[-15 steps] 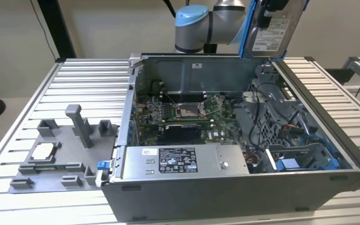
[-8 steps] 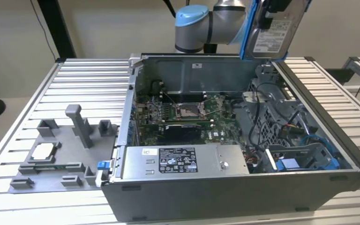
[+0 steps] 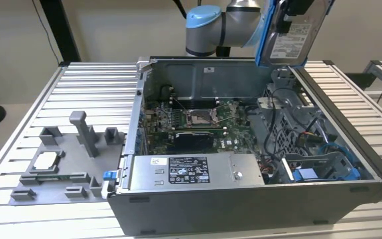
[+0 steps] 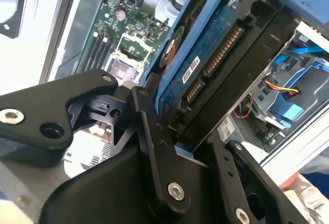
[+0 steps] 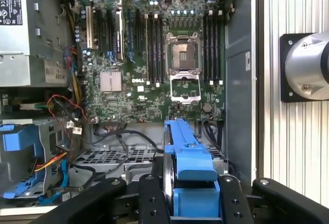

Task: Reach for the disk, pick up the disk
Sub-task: 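Pick up the disk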

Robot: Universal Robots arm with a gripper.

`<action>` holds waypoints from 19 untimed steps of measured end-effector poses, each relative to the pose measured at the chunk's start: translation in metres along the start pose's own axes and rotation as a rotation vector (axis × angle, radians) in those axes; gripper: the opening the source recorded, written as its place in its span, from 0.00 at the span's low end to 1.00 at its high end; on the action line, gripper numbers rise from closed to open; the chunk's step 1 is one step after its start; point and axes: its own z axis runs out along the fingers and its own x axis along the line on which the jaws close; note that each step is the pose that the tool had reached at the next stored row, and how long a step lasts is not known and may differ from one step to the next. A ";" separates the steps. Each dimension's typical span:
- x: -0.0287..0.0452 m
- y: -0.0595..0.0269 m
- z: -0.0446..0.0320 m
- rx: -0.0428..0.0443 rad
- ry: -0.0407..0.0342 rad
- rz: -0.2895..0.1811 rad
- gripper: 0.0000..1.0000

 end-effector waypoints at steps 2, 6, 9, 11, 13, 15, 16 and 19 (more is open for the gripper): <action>0.0028 -0.0001 0.0000 -0.0001 -0.0001 0.000 0.00; 0.0083 -0.0005 0.0000 -0.0003 0.0000 0.000 0.00; 0.0124 -0.0008 0.0001 -0.0006 0.0000 0.000 0.00; 0.0154 -0.0010 0.0002 -0.0007 -0.0001 0.000 0.00; 0.0184 -0.0011 0.0002 -0.0008 -0.0001 0.000 0.00; 0.0214 -0.0013 0.0003 -0.0008 0.0000 0.000 0.00; 0.0228 -0.0014 0.0003 -0.0009 -0.0001 0.000 0.00; 0.0270 -0.0016 0.0003 -0.0009 0.0000 0.000 0.00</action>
